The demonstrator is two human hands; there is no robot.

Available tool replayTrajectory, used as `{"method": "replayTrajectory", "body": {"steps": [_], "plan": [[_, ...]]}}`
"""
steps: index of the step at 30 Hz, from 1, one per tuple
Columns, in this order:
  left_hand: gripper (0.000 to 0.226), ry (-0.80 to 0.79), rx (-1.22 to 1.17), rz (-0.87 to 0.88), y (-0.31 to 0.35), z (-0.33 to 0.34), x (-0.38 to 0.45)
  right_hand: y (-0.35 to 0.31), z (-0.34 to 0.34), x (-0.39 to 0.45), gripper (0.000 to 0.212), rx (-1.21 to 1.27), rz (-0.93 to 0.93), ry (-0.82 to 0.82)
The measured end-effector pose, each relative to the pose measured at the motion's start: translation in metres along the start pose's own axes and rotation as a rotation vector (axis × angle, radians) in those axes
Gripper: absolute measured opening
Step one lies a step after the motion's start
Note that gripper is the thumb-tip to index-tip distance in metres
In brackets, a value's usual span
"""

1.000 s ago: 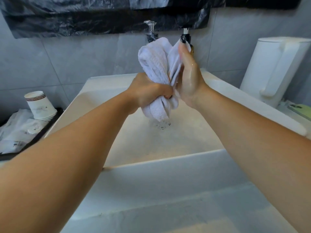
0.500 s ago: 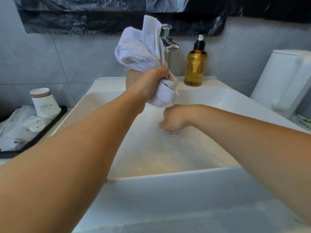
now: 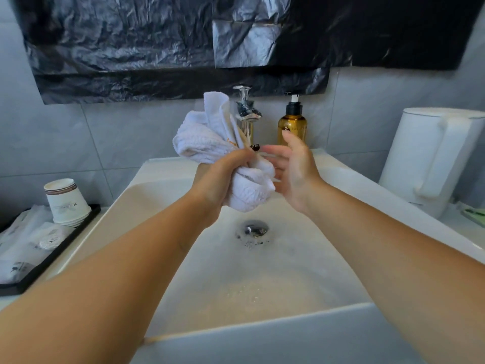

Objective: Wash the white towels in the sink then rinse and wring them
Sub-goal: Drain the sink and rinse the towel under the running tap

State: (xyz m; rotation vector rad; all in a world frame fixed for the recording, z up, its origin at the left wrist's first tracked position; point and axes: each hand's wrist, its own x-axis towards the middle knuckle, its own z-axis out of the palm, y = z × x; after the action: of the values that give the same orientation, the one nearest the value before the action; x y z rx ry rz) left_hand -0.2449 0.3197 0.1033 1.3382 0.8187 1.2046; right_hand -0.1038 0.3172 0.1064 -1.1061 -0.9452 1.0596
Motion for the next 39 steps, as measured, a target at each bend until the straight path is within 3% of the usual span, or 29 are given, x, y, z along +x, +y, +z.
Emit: {"method": "replayTrajectory", "body": {"steps": [6,10,13,16,17,19,20,22,24,25,28,32,36,39], "plan": [[0.045,-0.19,-0.037,-0.062,-0.01,0.019,-0.011,0.004,0.013,-0.011,0.049,0.293,0.014,-0.437],[0.037,-0.358,-0.061,-0.152,-0.001,0.015,-0.013,-0.013,0.004,-0.012,0.043,0.159,-0.1,-0.449],[0.039,-0.436,-0.082,-0.211,0.0,0.013,-0.018,-0.017,0.006,-0.014,0.097,-0.131,-0.156,-0.422],[0.042,-0.492,-0.002,-0.25,-0.001,0.013,-0.021,-0.015,0.0,-0.017,0.114,-0.189,-0.133,-0.443],[0.041,-0.495,0.039,-0.26,-0.002,0.014,-0.021,-0.014,-0.003,-0.019,0.099,-0.179,-0.122,-0.459],[0.034,-0.489,0.116,-0.272,-0.004,0.015,-0.022,-0.014,-0.008,-0.021,0.044,-0.154,-0.059,-0.542],[0.032,-0.491,0.148,-0.265,-0.005,0.015,-0.022,-0.014,-0.01,-0.019,0.031,-0.162,-0.029,-0.574],[0.031,-0.511,0.211,-0.205,-0.006,0.015,-0.022,-0.017,-0.01,-0.017,0.035,-0.261,-0.078,-0.553],[0.026,-0.526,0.236,-0.145,-0.005,0.018,-0.022,-0.019,-0.006,-0.018,0.066,-0.313,-0.163,-0.498],[0.023,-0.531,0.234,-0.131,-0.003,0.019,-0.023,-0.019,-0.006,-0.018,0.073,-0.31,-0.187,-0.48],[0.016,-0.525,0.254,-0.078,-0.004,0.023,-0.023,-0.022,-0.007,-0.017,0.049,-0.294,-0.284,-0.462],[0.025,-0.454,0.332,-0.038,-0.01,0.029,-0.022,-0.024,-0.007,-0.018,0.036,-0.339,-0.339,-0.443],[0.014,-0.346,0.44,0.039,-0.012,0.034,-0.027,-0.025,-0.002,-0.027,0.022,-0.316,-0.413,-0.389],[0.025,-0.272,0.479,0.052,-0.016,0.038,-0.031,-0.021,0.005,-0.028,0.029,-0.274,-0.404,-0.299]]}}
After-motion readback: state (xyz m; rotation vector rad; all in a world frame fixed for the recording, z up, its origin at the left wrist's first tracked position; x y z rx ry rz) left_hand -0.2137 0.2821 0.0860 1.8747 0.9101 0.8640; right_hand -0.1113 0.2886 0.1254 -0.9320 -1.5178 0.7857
